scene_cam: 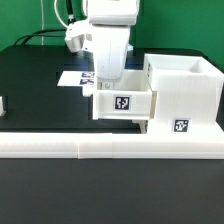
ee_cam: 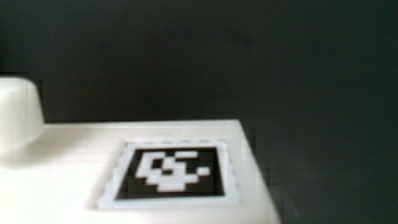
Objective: Assemble drawer
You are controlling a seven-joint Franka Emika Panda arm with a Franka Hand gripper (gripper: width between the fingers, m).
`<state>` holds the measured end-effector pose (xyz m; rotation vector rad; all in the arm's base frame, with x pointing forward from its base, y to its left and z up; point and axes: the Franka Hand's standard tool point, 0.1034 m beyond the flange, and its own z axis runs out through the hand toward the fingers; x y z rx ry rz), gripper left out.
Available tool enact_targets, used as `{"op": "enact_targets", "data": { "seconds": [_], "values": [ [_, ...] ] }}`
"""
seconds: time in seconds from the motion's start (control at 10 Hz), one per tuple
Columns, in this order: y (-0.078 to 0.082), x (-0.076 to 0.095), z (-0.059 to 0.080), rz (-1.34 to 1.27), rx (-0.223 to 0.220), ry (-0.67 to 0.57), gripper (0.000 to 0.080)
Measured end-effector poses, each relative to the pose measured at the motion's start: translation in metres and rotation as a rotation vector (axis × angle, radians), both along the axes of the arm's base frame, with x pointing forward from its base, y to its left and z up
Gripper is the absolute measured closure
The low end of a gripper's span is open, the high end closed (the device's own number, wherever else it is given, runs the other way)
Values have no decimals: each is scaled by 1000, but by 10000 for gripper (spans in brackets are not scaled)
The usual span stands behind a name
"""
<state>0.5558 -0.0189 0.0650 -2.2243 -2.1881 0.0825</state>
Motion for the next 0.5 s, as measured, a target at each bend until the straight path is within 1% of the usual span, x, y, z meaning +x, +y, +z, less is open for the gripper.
{"op": "enact_targets", "data": {
  "seconds": [0.3,0.5],
  "values": [
    [-2,-1,-1,-4,-1,2,757],
    [0,-2,-2,8,-4,5,757]
  ]
}}
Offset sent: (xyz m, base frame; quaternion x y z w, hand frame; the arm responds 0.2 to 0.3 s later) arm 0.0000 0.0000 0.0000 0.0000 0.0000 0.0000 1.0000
